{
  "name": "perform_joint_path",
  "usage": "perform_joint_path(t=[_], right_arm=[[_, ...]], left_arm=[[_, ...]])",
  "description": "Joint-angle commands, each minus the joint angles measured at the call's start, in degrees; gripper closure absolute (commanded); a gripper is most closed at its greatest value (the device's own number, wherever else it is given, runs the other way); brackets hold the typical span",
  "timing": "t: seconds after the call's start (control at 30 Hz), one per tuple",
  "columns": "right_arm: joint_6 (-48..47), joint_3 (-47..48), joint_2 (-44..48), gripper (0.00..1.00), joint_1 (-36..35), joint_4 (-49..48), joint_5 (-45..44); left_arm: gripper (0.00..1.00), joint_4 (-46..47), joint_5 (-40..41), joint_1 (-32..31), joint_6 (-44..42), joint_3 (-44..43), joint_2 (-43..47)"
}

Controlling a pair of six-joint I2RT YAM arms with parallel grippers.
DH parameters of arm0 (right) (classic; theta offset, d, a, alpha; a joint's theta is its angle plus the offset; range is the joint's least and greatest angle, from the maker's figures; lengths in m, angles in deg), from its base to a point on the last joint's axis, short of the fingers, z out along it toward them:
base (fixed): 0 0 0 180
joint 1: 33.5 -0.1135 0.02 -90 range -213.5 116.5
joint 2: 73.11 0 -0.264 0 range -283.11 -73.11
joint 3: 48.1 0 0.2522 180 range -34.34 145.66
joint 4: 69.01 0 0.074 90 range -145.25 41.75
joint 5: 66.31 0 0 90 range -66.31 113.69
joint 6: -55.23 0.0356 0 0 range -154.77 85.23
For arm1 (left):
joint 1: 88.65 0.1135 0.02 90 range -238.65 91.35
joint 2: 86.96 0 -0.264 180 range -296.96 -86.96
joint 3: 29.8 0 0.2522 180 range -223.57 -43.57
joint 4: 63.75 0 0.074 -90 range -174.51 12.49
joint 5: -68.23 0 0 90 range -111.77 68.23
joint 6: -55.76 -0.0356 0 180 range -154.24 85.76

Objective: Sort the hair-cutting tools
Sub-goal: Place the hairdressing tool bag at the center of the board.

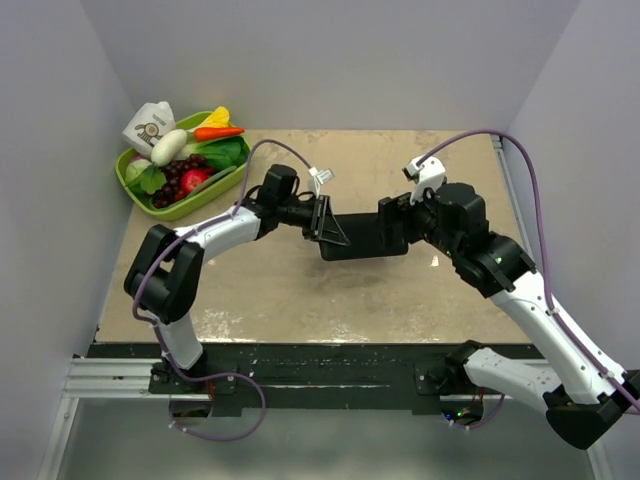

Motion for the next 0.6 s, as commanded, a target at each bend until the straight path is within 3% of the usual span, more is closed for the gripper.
perform_joint_path(t=[0.0,0.2,0.37,0.47,0.57], right_arm=[[2.3,3.4,0.0,0.01,-0.1,1.4,2.7],[3.7,2.6,1.1,0.01,-0.1,1.4,2.3],[4.7,1.7,1.0,0.01,-0.1,2.1,2.6],[4.8,1.1,1.2,0.01,-0.1,2.2,2.7],[4.8,0.7,0.7,0.01,-0.1,2.2,2.6]], left_arm=[[1.0,-3.3,0.5,0.9,-6.5,-4.8,-4.8],[1.0,-9.3,6.1,2.5,-8.5,-5.5,-10.5],[1.0,-7.6,4.1,3.7,-9.8,-4.7,-14.9],[1.0,-11.1,5.2,4.2,-11.8,-5.7,-16.8],[0.83,-17.6,7.6,4.3,-14.6,-8.9,-17.7]])
